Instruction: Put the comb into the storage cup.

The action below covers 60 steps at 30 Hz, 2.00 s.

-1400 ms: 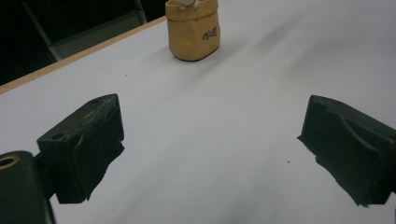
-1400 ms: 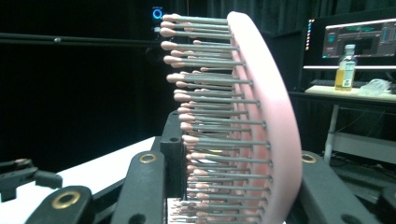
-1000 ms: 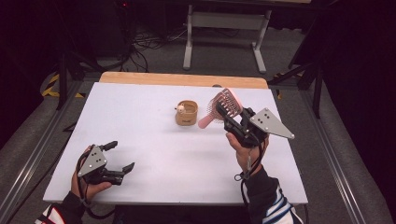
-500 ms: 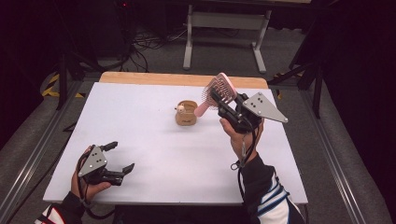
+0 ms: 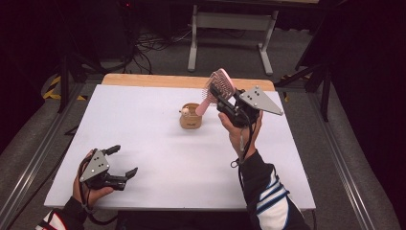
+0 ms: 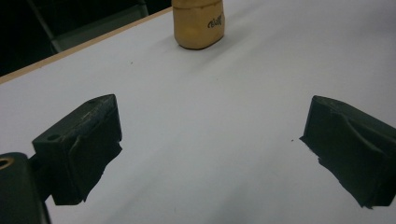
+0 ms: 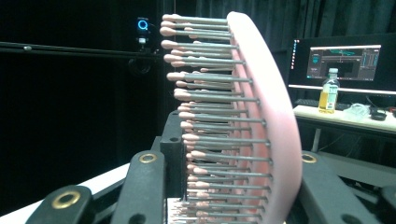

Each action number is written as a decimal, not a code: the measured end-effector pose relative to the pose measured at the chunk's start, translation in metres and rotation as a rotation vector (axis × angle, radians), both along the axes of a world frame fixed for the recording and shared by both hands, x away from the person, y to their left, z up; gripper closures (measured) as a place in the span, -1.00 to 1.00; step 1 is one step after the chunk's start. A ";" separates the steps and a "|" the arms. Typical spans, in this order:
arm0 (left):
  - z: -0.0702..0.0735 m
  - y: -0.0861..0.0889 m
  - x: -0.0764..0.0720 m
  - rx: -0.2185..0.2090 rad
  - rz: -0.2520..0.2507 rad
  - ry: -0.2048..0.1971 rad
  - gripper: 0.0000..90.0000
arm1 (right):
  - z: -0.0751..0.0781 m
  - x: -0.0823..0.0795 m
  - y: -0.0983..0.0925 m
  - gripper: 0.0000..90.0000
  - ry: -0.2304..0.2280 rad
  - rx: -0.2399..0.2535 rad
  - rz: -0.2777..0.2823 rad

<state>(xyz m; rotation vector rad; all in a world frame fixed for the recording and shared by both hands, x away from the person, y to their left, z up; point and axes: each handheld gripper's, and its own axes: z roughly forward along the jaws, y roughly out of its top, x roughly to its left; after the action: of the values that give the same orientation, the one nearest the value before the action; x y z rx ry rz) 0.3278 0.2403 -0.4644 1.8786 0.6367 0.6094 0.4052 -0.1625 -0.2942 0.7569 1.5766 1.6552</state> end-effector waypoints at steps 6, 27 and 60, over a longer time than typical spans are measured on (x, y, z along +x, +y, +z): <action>0.000 0.000 0.000 -0.001 -0.004 -0.001 -0.88 | -0.005 0.012 0.006 0.41 0.014 -0.003 -0.017; 0.001 0.001 0.000 -0.010 -0.007 0.000 -0.87 | -0.028 0.048 0.023 0.41 0.064 0.001 -0.101; 0.000 0.001 0.001 0.009 -0.002 0.001 -0.86 | -0.075 0.065 0.037 0.41 0.193 0.085 -0.128</action>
<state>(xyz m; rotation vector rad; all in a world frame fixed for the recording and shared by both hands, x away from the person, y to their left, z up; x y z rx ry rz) 0.3290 0.2409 -0.4642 1.8881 0.6340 0.6114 0.4701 -0.1259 -0.3690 1.0673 1.5599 1.6027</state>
